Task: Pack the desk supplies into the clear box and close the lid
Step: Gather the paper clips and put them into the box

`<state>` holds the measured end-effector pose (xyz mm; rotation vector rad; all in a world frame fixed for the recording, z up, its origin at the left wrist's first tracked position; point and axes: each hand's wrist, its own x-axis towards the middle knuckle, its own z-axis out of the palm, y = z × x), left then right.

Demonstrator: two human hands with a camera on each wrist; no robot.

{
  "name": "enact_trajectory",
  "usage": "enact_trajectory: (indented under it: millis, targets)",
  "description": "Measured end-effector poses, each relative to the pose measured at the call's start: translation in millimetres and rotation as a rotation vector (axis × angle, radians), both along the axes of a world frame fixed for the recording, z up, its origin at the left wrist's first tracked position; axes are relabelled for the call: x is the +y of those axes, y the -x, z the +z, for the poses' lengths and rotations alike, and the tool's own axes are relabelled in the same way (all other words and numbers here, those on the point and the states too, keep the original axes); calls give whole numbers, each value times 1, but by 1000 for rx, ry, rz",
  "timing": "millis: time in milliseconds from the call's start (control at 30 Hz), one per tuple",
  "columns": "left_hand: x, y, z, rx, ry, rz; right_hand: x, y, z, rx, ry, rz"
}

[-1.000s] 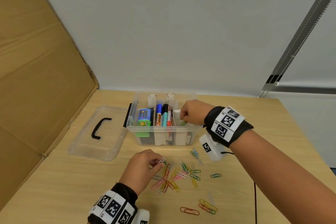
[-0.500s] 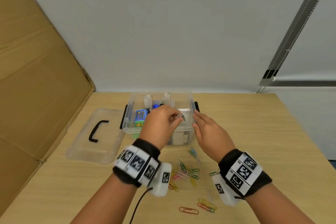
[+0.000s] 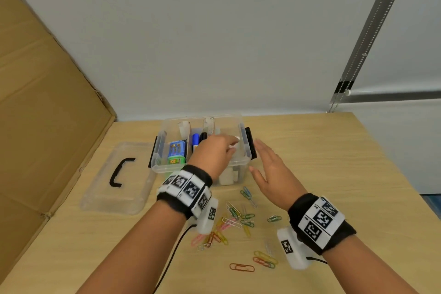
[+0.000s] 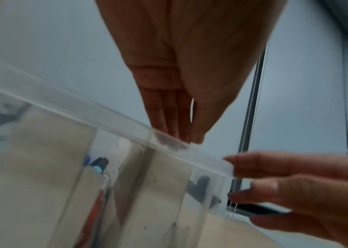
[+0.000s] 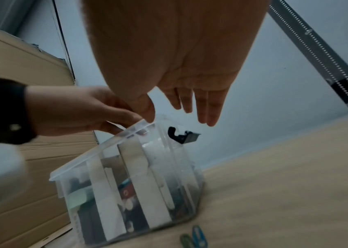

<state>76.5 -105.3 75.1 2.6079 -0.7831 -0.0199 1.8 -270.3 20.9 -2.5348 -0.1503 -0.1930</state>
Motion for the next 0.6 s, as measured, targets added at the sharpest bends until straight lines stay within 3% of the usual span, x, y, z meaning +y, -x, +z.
enact_trajectory:
  millis: [100,167,333,433,600]
  targets:
    - [28,38,-2,-157,180,-74,-6,14,-16,113,-20,-88]
    - [46,59,-12,-142,147,-94,-5,20,-25,292,20,-45]
    - [75,79,-69,229,-346,22,20,21,-46,596,209,164]
    - [81,84,-91,283,-434,37,38,21,-52,562,290,269]
    - [78,83,-101,325,-223,38,53,26,-56,327,338,380]
